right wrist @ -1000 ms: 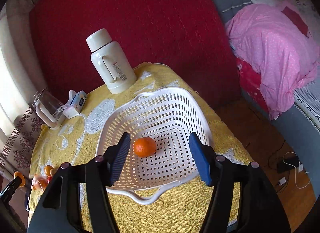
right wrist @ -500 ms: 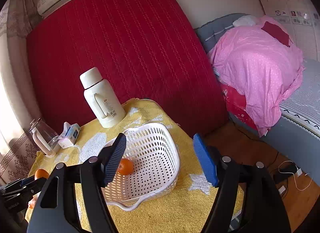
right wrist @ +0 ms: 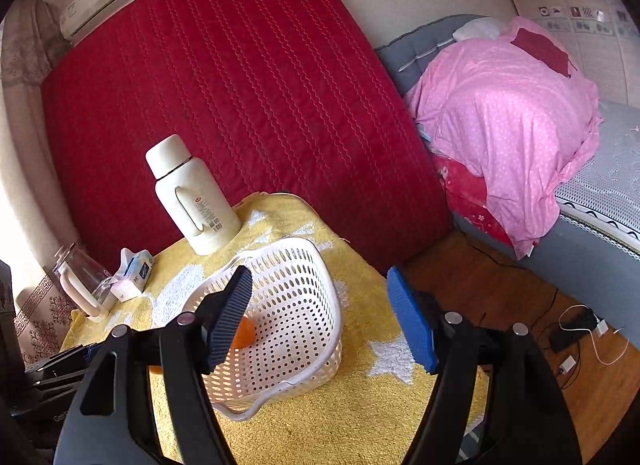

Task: Organize fruits
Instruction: 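Carry both oranges into the white basket and open both grippers, then withdraw both grippers from the basket back toward the fruit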

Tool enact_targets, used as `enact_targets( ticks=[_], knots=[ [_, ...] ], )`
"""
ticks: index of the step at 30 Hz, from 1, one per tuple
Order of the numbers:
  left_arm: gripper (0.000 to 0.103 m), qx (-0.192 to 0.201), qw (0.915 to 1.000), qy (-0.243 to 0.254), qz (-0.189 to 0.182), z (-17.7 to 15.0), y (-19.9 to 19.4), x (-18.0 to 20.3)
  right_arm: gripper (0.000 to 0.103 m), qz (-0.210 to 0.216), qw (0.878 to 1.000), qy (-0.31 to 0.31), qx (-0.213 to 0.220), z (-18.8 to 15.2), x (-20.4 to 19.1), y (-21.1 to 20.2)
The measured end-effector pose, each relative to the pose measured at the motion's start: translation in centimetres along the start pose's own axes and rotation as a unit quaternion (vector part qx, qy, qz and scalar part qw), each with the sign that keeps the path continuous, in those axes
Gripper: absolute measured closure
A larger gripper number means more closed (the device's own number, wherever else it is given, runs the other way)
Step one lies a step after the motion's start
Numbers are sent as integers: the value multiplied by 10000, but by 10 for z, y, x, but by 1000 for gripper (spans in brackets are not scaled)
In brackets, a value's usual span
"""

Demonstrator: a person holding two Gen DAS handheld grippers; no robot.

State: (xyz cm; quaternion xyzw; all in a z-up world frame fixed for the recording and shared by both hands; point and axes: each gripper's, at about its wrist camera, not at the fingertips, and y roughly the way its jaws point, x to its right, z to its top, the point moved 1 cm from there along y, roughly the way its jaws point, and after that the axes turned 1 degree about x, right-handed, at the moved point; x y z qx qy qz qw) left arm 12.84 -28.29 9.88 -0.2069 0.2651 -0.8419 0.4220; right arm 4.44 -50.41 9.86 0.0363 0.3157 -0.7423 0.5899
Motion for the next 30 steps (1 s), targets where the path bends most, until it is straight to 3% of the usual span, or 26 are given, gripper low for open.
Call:
enact_targets(
  ticks=[1,12,21,30],
  knots=[
    [29,78,10000,-27,22,0,-1,-2,31,3,10000,-2,-2,0,0,0],
    [28,165,9994,-204,233,-1,-16,-16,29,6,10000,-10,72,-1,-2,-1],
    [21,269,9987,-161,405,-7,-32,-20,26,20,9999,-22,131,-1,-4,-6],
    [20,389,9960,-369,721,-13,-54,-45,24,124,9996,-184,151,-4,-17,-13]
  ],
)
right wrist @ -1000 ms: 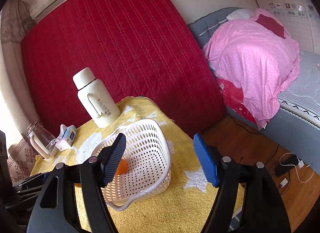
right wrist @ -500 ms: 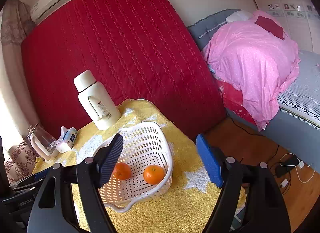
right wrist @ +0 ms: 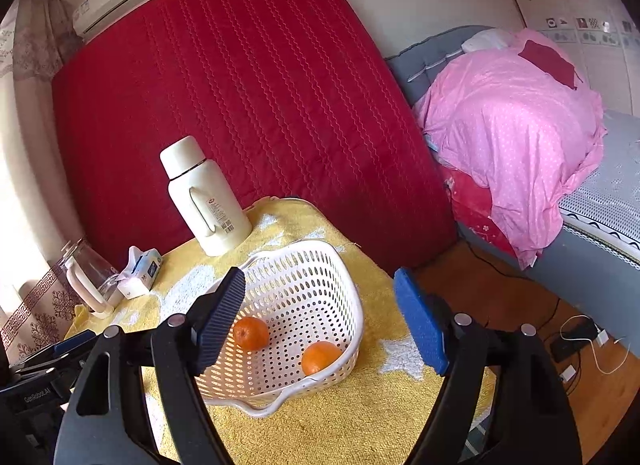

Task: Organize fruits
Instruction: 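Withdraw both grippers from the basket back toward the fruit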

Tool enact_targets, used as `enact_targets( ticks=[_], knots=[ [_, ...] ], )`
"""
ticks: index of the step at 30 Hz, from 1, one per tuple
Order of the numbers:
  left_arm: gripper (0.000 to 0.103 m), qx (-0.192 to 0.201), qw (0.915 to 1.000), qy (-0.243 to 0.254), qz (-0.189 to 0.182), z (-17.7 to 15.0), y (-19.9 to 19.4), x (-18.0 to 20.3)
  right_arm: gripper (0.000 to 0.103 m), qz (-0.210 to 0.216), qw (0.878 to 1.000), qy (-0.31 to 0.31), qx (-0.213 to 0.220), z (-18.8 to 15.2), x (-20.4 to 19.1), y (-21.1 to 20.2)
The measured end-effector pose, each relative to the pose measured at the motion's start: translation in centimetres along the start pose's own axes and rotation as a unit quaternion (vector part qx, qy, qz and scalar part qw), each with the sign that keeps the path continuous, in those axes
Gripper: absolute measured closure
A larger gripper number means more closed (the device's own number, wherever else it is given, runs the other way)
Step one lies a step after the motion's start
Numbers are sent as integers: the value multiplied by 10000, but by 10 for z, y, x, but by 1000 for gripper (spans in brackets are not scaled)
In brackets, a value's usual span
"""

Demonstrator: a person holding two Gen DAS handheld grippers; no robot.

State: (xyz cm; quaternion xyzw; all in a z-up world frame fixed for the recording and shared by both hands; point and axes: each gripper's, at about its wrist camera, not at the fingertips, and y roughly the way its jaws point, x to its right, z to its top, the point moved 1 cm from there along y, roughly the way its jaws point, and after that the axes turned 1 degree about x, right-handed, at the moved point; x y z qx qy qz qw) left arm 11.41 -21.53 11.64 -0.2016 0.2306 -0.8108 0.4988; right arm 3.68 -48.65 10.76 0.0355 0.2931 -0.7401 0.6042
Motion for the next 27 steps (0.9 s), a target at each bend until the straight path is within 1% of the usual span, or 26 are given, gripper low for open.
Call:
enact_targets(
  ticks=[10,11,12,14,21,24,27],
  knots=[
    [20,115,9976,-441,527,-9,-30,-52,23,214,9994,-228,-126,-8,-23,-2],
    [19,125,9970,-476,602,-10,-33,-57,23,228,9994,-239,-141,-9,-25,-2],
    [19,137,9963,-498,694,-11,-37,-62,20,246,9993,-249,-155,-9,-26,-3],
    [14,183,9946,-523,883,-14,-44,-73,18,290,9991,-269,-166,-11,-29,-4],
    [13,218,9861,-749,1469,-24,-70,-118,18,454,9978,-433,-227,-16,-44,-10],
    [13,177,9801,-865,1776,-29,-80,-141,17,519,9971,-493,-272,-20,-50,-12],
    [12,168,9745,-1044,1981,-34,-91,-164,16,573,9963,-557,-328,-24,-57,-13]
  ],
)
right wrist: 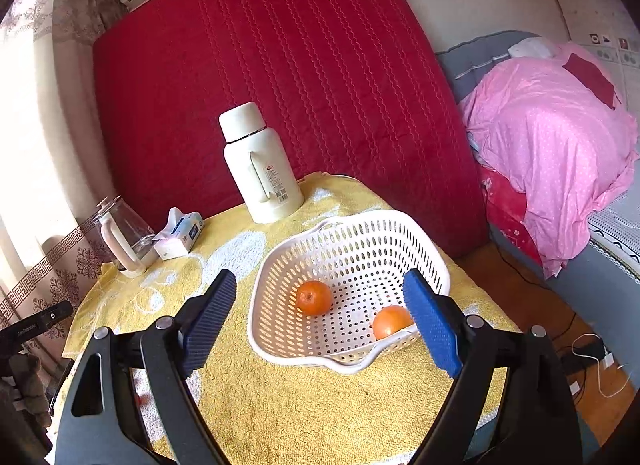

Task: Organize fruits
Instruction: 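Withdraw both grippers from the basket back toward the fruit, then grasp the plastic bag of oranges with the left gripper and lift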

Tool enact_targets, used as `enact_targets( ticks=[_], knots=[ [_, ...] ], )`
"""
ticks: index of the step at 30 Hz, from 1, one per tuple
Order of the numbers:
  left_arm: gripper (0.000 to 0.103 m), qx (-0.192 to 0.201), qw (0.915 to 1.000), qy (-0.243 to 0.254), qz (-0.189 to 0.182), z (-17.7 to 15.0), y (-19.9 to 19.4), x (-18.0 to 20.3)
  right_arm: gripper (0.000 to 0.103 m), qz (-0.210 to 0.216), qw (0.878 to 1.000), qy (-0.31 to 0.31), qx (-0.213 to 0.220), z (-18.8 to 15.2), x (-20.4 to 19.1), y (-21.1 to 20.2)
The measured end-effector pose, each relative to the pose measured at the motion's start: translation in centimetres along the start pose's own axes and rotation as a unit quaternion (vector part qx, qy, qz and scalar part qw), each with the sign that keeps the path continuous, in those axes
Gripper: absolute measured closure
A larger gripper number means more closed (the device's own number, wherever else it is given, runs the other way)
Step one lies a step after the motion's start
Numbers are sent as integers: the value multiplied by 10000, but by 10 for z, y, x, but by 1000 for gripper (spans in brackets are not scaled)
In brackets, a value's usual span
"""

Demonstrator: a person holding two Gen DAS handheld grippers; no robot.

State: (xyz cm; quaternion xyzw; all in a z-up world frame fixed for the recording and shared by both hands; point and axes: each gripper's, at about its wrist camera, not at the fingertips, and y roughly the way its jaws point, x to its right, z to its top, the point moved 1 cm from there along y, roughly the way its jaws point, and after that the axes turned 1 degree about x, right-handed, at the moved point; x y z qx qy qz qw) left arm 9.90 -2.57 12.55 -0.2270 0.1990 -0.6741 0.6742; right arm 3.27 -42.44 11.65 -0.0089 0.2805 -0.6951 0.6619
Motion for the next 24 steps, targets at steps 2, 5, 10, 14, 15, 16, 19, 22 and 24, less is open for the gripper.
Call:
enact_targets(
  ticks=[2,5,10,14,15,16,19,22,24],
  knots=[
    [12,-6,9999,-89,111,0,-2,-15,16,36,10000,-56,-48,-2,-6,1],
    [11,-6,9995,-167,255,-3,-4,-33,16,104,9998,-146,-124,-6,-15,2],
    [10,-199,9986,-285,397,-14,4,-54,16,233,9990,-307,-247,-14,-31,3],
    [10,-370,9979,-315,436,-24,16,-60,16,309,9979,-430,-382,-21,-43,7],
    [10,-419,9976,-327,445,-27,20,-62,16,323,9976,-451,-415,-23,-45,8],
    [10,-468,9973,-339,448,-29,24,-63,16,336,9973,-472,-450,-25,-47,9],
    [10,-633,9964,-344,451,-36,36,-66,16,377,9964,-530,-544,-30,-52,11],
    [10,-811,9952,-288,472,-44,48,-66,16,414,9955,-588,-616,-35,-57,14],
    [10,-920,9943,-238,477,-48,56,-66,16,439,9948,-623,-670,-38,-59,15]
  ],
)
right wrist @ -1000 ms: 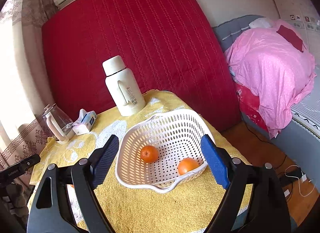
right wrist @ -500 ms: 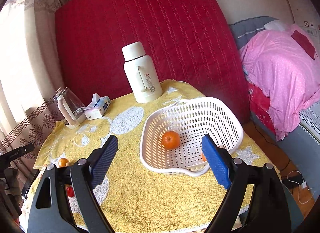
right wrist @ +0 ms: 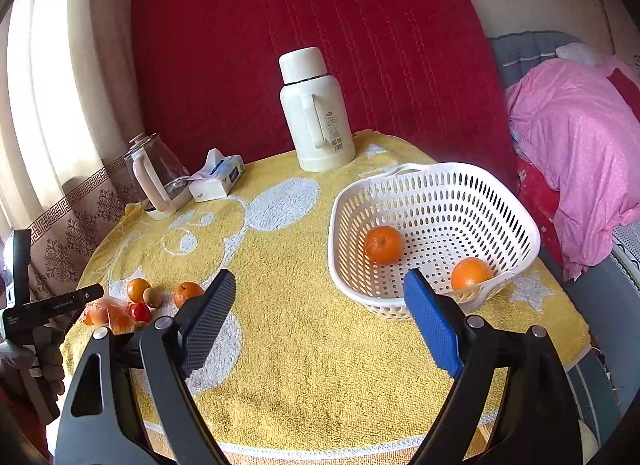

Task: Organize fruits
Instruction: 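Grasp the plastic bag of oranges with the left gripper and lift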

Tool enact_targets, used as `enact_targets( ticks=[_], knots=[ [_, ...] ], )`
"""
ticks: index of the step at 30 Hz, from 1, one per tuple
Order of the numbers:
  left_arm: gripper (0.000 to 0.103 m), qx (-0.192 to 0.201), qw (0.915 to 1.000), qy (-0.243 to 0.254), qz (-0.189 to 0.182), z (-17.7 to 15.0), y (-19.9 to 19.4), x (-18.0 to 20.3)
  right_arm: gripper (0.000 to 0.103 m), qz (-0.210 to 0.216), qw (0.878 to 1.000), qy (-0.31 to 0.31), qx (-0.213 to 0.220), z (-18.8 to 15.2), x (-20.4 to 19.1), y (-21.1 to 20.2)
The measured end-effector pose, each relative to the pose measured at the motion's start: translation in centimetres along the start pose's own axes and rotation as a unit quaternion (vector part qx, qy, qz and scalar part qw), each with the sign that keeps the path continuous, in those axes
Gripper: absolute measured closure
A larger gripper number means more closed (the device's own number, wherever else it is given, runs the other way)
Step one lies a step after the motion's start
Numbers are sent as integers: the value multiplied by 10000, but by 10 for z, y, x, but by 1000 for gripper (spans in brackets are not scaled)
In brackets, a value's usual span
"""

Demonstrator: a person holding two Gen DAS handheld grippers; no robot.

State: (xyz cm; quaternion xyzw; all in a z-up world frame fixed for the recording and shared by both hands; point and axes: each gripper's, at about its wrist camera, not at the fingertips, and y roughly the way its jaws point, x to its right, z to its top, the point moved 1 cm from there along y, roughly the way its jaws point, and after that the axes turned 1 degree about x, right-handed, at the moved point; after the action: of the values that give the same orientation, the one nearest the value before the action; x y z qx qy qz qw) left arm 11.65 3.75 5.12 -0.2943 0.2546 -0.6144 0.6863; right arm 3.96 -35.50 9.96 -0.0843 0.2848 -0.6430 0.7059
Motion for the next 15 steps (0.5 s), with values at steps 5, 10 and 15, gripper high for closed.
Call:
enact_targets(
  ticks=[5,10,15],
  knots=[
    [10,-235,9996,116,106,-5,20,1,16,50,9999,-70,-141,-5,-4,7],
    [10,-528,9984,92,197,-11,37,-4,16,73,9997,-108,-218,-8,-6,11],
    [11,-628,9979,-13,140,-14,45,-8,16,77,9995,-164,-259,-9,-9,13]
  ],
)
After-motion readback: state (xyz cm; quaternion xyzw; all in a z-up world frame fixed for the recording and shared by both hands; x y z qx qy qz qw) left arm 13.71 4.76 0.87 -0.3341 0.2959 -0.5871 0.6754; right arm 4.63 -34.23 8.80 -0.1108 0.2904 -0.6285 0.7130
